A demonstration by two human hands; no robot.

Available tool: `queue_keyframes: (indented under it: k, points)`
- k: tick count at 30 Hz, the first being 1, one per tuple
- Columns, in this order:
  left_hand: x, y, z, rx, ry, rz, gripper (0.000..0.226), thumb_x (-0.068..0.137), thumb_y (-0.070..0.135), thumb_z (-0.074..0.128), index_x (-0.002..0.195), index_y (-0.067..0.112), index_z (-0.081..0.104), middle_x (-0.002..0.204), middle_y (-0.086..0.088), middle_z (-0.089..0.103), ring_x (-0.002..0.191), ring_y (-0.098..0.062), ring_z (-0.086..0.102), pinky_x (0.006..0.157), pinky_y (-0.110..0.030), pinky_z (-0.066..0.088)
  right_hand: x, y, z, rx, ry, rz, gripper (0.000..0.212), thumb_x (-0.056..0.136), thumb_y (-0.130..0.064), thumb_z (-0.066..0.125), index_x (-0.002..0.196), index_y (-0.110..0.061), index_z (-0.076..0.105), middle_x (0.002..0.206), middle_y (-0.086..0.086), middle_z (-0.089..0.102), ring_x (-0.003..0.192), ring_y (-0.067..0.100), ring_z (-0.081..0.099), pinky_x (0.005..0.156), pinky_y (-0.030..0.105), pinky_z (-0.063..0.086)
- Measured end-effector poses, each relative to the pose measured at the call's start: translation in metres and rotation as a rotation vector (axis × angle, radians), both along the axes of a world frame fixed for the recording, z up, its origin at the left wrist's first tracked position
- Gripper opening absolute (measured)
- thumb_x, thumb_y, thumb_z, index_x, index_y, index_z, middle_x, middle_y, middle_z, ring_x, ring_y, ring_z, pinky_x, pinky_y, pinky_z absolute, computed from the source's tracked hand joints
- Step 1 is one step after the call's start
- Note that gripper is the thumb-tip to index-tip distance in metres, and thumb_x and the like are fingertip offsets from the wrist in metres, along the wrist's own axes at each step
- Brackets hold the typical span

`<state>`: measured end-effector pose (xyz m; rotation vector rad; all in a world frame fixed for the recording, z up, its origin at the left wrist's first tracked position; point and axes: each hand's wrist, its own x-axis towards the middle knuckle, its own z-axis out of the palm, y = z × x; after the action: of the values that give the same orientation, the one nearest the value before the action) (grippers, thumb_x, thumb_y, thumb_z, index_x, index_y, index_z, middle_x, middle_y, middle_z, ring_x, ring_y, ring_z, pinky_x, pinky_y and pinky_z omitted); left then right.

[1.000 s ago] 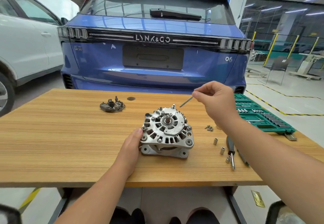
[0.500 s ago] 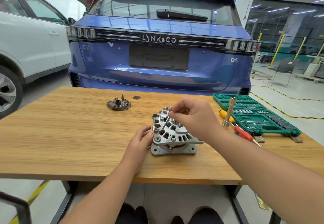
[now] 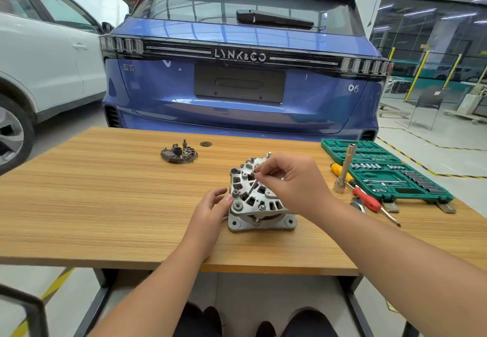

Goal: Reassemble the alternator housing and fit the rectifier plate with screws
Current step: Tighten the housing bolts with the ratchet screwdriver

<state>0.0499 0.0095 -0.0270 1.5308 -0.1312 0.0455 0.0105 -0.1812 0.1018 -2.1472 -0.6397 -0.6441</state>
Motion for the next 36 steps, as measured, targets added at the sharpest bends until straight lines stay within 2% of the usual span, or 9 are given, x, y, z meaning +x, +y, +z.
queue_keyframes:
  k: [11, 16, 20, 24, 27, 29, 32, 34, 36]
  points:
    - [-0.002, 0.0, 0.002, -0.012, -0.004, 0.008, 0.065, 0.072, 0.067, 0.063, 0.126, 0.031, 0.062, 0.117, 0.009, 0.073, 0.102, -0.009, 0.073, 0.084, -0.029, 0.054, 0.011, -0.01, 0.006, 0.042, 0.0, -0.081, 0.009, 0.085, -0.004, 0.079, 0.085, -0.012, 0.076, 0.084, 0.0, 0.076, 0.073, 0.01, 0.071, 0.069, 0.034, 0.061]
    - [-0.002, 0.001, 0.001, -0.003, -0.005, 0.003, 0.065, 0.073, 0.067, 0.063, 0.127, 0.031, 0.062, 0.118, 0.008, 0.073, 0.103, -0.01, 0.073, 0.087, -0.034, 0.055, 0.007, -0.01, 0.001, -0.004, -0.029, -0.061, 0.009, 0.085, -0.003, 0.079, 0.086, -0.012, 0.075, 0.085, 0.003, 0.076, 0.076, 0.014, 0.072, 0.071, 0.034, 0.061]
    - [-0.001, 0.001, 0.002, -0.014, -0.003, 0.007, 0.063, 0.071, 0.067, 0.065, 0.125, 0.033, 0.062, 0.12, 0.007, 0.072, 0.103, -0.01, 0.073, 0.084, -0.031, 0.053, 0.008, -0.011, 0.001, 0.022, -0.029, -0.069, 0.01, 0.086, -0.001, 0.077, 0.087, -0.011, 0.076, 0.087, -0.002, 0.075, 0.078, 0.009, 0.072, 0.073, 0.03, 0.061]
    - [0.001, 0.001, 0.001, -0.015, -0.006, -0.017, 0.061, 0.073, 0.065, 0.066, 0.126, 0.035, 0.061, 0.123, 0.004, 0.07, 0.105, -0.013, 0.073, 0.092, -0.039, 0.056, 0.011, -0.009, 0.002, 0.098, -0.026, -0.096, 0.014, 0.085, -0.001, 0.077, 0.088, -0.015, 0.076, 0.086, -0.002, 0.075, 0.076, 0.009, 0.071, 0.071, 0.027, 0.061]
    - [0.001, 0.001, 0.002, -0.014, 0.0, -0.022, 0.059, 0.071, 0.065, 0.065, 0.126, 0.047, 0.054, 0.124, 0.009, 0.067, 0.108, -0.015, 0.072, 0.098, -0.044, 0.055, 0.013, -0.002, 0.006, 0.184, -0.035, -0.101, 0.028, 0.086, -0.003, 0.078, 0.083, -0.03, 0.07, 0.084, 0.0, 0.075, 0.072, 0.011, 0.07, 0.069, 0.03, 0.061]
    - [0.001, 0.001, 0.003, -0.002, 0.003, -0.03, 0.057, 0.071, 0.067, 0.063, 0.125, 0.058, 0.049, 0.127, 0.013, 0.065, 0.11, -0.013, 0.07, 0.1, -0.044, 0.053, 0.018, 0.006, 0.009, 0.201, -0.045, -0.108, 0.03, 0.086, -0.006, 0.078, 0.081, -0.033, 0.067, 0.085, -0.003, 0.075, 0.075, 0.011, 0.071, 0.072, 0.032, 0.061]
    - [-0.002, -0.001, 0.005, 0.041, 0.006, -0.062, 0.055, 0.074, 0.071, 0.058, 0.127, 0.069, 0.045, 0.136, 0.024, 0.059, 0.119, -0.005, 0.063, 0.105, -0.041, 0.049, 0.028, 0.022, 0.013, 0.207, -0.039, -0.096, 0.017, 0.087, -0.006, 0.077, 0.083, -0.022, 0.07, 0.086, -0.006, 0.074, 0.079, 0.011, 0.071, 0.078, 0.035, 0.06]
    - [-0.004, -0.002, 0.006, 0.066, 0.003, -0.082, 0.053, 0.075, 0.074, 0.053, 0.127, 0.074, 0.043, 0.141, 0.028, 0.055, 0.125, 0.001, 0.057, 0.108, -0.038, 0.045, 0.035, 0.032, 0.013, 0.155, -0.061, -0.079, 0.008, 0.088, -0.004, 0.076, 0.086, -0.011, 0.073, 0.086, -0.002, 0.075, 0.08, 0.014, 0.072, 0.079, 0.038, 0.06]
    - [-0.004, -0.003, 0.006, 0.065, 0.015, -0.096, 0.053, 0.075, 0.076, 0.052, 0.127, 0.076, 0.042, 0.147, 0.025, 0.052, 0.134, -0.002, 0.051, 0.114, -0.041, 0.04, 0.041, 0.039, 0.012, 0.052, -0.101, -0.061, 0.003, 0.088, -0.002, 0.074, 0.087, -0.005, 0.073, 0.087, 0.006, 0.077, 0.081, 0.021, 0.073, 0.078, 0.043, 0.059]
